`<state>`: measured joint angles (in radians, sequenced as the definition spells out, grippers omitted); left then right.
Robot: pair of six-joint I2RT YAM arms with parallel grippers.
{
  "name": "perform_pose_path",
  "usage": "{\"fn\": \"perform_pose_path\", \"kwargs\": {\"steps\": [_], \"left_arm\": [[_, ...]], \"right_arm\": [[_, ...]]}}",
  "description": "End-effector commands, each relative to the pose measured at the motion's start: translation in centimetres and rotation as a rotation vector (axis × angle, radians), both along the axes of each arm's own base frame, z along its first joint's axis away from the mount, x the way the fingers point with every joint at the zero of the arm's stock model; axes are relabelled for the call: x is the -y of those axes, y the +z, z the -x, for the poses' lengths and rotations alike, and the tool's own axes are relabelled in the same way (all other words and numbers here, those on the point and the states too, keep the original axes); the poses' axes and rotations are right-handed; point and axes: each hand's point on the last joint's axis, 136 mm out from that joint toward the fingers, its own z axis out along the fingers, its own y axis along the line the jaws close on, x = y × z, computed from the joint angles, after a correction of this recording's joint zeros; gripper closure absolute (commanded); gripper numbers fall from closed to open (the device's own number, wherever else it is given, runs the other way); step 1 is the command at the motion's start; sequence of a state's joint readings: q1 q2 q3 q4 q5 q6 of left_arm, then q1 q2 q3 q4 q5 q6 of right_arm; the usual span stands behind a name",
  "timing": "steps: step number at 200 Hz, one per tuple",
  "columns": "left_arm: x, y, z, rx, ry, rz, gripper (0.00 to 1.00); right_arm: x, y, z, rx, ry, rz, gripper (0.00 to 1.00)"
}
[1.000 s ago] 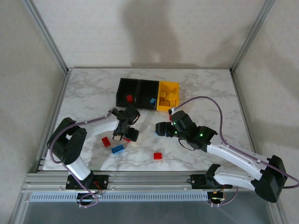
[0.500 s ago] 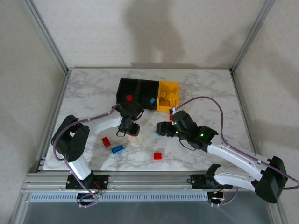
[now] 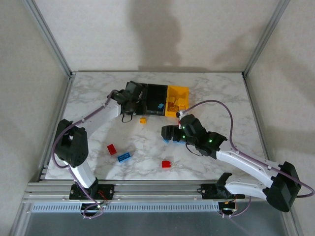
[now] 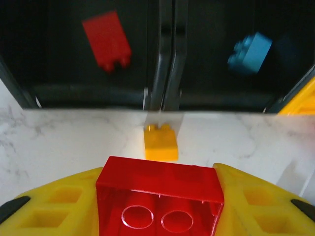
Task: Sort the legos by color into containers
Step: Place the lego in the container.
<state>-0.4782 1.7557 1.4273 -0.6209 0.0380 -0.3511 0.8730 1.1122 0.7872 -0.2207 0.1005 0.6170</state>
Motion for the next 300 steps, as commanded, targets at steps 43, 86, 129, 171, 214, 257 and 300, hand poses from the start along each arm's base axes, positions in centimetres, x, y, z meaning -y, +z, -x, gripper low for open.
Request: {"fn": "perform_pose_path", "kwargs": {"steps": [43, 86, 129, 171, 214, 257, 300], "left_arm": [[-2.4, -0.2, -7.4, 0.052, 0.188, -0.012, 0.59], [-3.2, -2.1, -10.3, 0.032, 0.256, -0.012, 0.58], [-3.5, -4.4, -11.2, 0.006, 0.281, -0.040, 0.55], [-3.7, -5.7, -11.3, -0.012, 0.290, -0.054, 0.54], [-3.8, -6.3, -11.2, -0.027, 0.294, -0.062, 0.41], [-3.4, -4.0, -11.4, 0.011, 0.289, -0.030, 0.34], [-3.3, -0.8, -10.7, 0.058, 0.278, 0.002, 0.34]], "right_arm": [[-1.2, 1.5, -1.0, 0.031, 0.008, -0.043, 0.24], [-0.5, 1.1, -0.7, 0.020, -0.012, -0.040, 0.24], [0.0, 1.0, -0.5, 0.017, -0.023, -0.035, 0.24], [0.4, 1.0, -0.3, 0.016, -0.033, -0.034, 0.24], [0.6, 0.9, -0.2, 0.015, -0.038, -0.034, 0.24], [0.8, 0.9, -0.2, 0.017, -0.041, -0.033, 0.24], [0.6, 0.8, -0.2, 0.015, -0.037, -0.031, 0.24]]}}
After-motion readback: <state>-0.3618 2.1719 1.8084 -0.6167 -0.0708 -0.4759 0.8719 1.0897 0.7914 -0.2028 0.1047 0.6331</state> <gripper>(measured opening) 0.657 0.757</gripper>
